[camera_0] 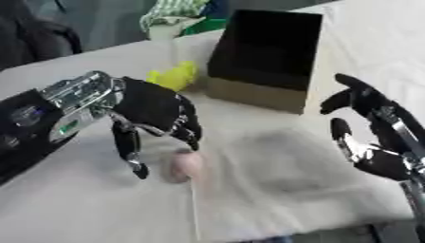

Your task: Pick up objects on the table and place them in the box.

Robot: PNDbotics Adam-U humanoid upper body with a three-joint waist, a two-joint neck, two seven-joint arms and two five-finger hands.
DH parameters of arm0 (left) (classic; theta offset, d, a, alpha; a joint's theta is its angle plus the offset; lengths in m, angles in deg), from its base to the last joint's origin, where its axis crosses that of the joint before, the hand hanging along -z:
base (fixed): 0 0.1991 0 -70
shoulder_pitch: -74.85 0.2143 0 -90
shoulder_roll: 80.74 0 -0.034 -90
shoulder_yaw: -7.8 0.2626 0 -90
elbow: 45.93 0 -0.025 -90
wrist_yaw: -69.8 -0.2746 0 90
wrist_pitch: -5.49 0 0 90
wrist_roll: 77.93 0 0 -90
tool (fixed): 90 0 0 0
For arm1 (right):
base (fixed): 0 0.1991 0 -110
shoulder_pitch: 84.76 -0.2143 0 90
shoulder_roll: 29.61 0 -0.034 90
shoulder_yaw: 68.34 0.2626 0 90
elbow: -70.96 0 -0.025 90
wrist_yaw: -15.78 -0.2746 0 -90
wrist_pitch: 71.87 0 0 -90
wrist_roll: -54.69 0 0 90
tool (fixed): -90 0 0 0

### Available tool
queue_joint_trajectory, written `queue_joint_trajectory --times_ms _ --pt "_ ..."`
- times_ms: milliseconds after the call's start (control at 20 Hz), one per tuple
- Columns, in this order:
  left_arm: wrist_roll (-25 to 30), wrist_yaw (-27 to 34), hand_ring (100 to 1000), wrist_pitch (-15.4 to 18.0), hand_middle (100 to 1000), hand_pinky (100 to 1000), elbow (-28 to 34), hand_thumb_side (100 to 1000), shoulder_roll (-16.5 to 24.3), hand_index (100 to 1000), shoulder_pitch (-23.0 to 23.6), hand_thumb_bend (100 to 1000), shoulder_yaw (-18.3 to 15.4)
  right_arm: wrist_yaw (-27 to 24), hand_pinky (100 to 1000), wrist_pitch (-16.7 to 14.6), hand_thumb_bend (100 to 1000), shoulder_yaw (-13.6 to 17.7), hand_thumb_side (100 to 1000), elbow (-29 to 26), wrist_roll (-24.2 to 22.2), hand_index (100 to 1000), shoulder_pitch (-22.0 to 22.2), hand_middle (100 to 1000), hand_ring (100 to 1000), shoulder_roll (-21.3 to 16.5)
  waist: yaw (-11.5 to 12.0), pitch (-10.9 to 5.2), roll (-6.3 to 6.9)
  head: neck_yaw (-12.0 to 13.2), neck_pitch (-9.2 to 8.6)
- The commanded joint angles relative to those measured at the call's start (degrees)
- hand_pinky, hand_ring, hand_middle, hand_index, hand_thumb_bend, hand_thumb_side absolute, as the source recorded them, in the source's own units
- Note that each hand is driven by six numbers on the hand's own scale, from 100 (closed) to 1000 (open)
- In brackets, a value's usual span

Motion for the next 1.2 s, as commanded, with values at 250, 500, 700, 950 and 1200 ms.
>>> queue_joint_trajectory --times_ms 250,500,700,950,1200 --pt "-5.3 -7.5 701 2.8 705 769 -2.3 329 -0.9 801 -0.8 661 0.1 0.0 826 -0.1 100 0.2 475 -0.8 -0.2 1000 -0.7 652 668 -0.4 -0.5 -0.56 -0.58 -0.1 -0.5" --pt "-12.3 -13.9 635 2.8 624 746 -4.9 220 -2.3 729 -0.3 428 0.8 -0.1 827 -0.1 100 0.2 475 -0.9 -0.3 1000 -0.8 652 668 -0.3 -1.0 -0.42 -0.65 0.0 -0.73" --pt "-20.0 -18.3 574 2.8 559 717 -8.2 211 -3.1 672 0.0 111 -0.3 -0.1 827 -0.1 100 0.2 475 -0.8 -0.3 1000 -0.8 652 668 -0.2 -1.0 -0.38 -0.67 0.0 -0.83" --pt "-29.1 -23.8 547 2.8 526 707 -12.8 240 -3.9 640 -0.3 100 -1.2 -0.1 827 -0.1 100 0.3 475 -0.8 -0.3 1000 -0.9 652 668 -0.2 -1.1 -0.41 -0.74 0.0 -0.99" --pt "-38.2 -30.4 530 2.8 509 701 -18.7 245 -4.6 626 -2.2 100 -3.7 -0.2 827 -0.1 100 0.3 475 -0.8 -0.3 1000 -0.8 652 668 -0.1 -0.8 -0.44 -0.78 -0.2 -1.2"
